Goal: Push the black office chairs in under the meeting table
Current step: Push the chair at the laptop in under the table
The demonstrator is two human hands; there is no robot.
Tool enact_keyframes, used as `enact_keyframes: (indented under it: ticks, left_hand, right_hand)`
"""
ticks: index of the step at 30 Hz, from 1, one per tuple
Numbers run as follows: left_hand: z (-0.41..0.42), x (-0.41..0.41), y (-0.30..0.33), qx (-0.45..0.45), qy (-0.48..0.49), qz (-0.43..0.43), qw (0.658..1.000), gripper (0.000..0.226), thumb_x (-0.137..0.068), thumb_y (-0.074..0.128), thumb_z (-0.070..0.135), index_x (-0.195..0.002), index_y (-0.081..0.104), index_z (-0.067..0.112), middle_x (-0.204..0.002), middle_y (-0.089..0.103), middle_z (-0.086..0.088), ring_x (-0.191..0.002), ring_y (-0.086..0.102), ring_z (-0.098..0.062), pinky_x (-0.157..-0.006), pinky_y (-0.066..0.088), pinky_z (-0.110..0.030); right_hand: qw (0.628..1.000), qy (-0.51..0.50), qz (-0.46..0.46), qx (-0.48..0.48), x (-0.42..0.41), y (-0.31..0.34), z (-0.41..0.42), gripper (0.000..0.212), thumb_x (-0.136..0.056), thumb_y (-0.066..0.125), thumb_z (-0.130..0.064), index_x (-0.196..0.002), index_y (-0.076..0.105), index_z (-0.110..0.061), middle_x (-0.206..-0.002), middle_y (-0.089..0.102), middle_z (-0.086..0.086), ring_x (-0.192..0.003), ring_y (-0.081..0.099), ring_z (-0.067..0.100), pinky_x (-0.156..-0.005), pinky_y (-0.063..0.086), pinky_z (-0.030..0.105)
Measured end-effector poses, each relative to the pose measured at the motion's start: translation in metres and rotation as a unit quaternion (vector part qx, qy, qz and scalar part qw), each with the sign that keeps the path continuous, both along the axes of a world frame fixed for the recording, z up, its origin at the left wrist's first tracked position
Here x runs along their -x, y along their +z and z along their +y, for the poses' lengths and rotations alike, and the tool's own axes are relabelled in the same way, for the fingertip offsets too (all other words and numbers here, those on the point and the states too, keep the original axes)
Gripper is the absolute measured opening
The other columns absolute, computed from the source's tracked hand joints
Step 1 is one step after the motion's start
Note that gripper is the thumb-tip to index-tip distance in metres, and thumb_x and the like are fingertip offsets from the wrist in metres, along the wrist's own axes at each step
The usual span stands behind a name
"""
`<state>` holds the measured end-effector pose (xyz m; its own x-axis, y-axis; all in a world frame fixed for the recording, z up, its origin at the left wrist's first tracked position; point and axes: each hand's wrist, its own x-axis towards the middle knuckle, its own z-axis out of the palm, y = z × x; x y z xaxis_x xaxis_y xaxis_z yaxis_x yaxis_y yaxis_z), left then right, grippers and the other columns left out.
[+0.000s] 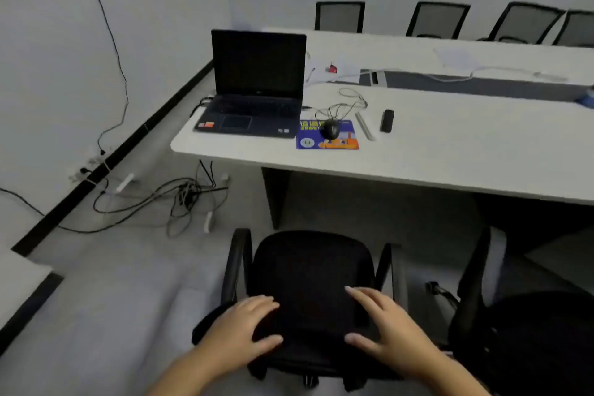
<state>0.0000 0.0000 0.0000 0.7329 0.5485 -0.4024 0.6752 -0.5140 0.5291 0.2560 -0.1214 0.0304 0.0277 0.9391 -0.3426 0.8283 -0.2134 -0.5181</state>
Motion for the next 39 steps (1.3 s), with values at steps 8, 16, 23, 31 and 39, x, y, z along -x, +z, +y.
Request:
enact_keyframes:
  ticks: [8,16,23,31,39]
  left_hand:
    - [-0.003,0.002,-0.013,-0.019,-0.049,0.032,0.998,0.113,-0.046,0.007,0.093,-0.132,0.045,0.031,-0.137,0.051,0.01,-0.122,0.048,-0.009,-0.099,0.039,-0.026]
    - [0.013,0.01,-0.03,-0.173,-0.168,0.005,0.971,0.058,-0.044,0.088,0.018,-0.098,0.07,0.03,-0.092,0.075,0.012,-0.077,0.071,-0.005,-0.057,0.056,-0.019]
    - [0.053,0.002,-0.029,-0.202,-0.208,0.015,0.957,0.058,-0.044,0.085,0.005,-0.093,0.07,0.032,-0.085,0.075,0.016,-0.072,0.07,-0.003,-0.049,0.056,-0.021]
    - [0.115,-0.037,-0.026,-0.188,-0.219,0.016,0.957,0.051,-0.081,0.049,0.005,-0.12,0.056,0.038,-0.117,0.067,0.012,-0.102,0.064,-0.015,-0.078,0.053,-0.034]
    - [0.183,-0.068,-0.032,-0.184,-0.23,0.032,0.955,0.05,-0.082,0.049,0.01,-0.118,0.054,0.043,-0.119,0.065,0.017,-0.104,0.063,-0.01,-0.079,0.052,-0.033]
  right_hand:
    - [0.996,0.019,0.01,0.088,0.004,-0.046,-0.009,0.096,-0.058,0.015,-0.087,-0.141,0.017,-0.039,-0.145,0.036,-0.005,-0.126,0.043,0.017,-0.097,0.041,0.03]
    - [0.983,0.122,-0.088,0.104,0.01,-0.045,-0.018,0.079,-0.073,0.024,-0.079,-0.141,0.017,-0.04,-0.148,0.036,-0.006,-0.131,0.04,0.019,-0.101,0.039,0.034]
    - [0.979,0.034,-0.195,0.037,0.03,-0.065,-0.01,0.065,-0.048,0.084,-0.013,-0.108,0.065,-0.033,-0.1,0.074,-0.009,-0.08,0.072,0.018,-0.052,0.056,0.027]
    - [0.971,-0.123,-0.206,-0.01,0.017,-0.06,0.03,0.04,-0.087,0.048,-0.015,-0.125,0.053,-0.027,-0.119,0.066,-0.004,-0.103,0.062,0.021,-0.072,0.049,0.03]
    - [0.972,-0.122,-0.203,-0.007,-0.011,-0.068,0.088,0.047,-0.086,0.045,-0.009,-0.127,0.05,-0.029,-0.108,0.07,-0.003,-0.089,0.066,0.022,-0.053,0.037,0.027]
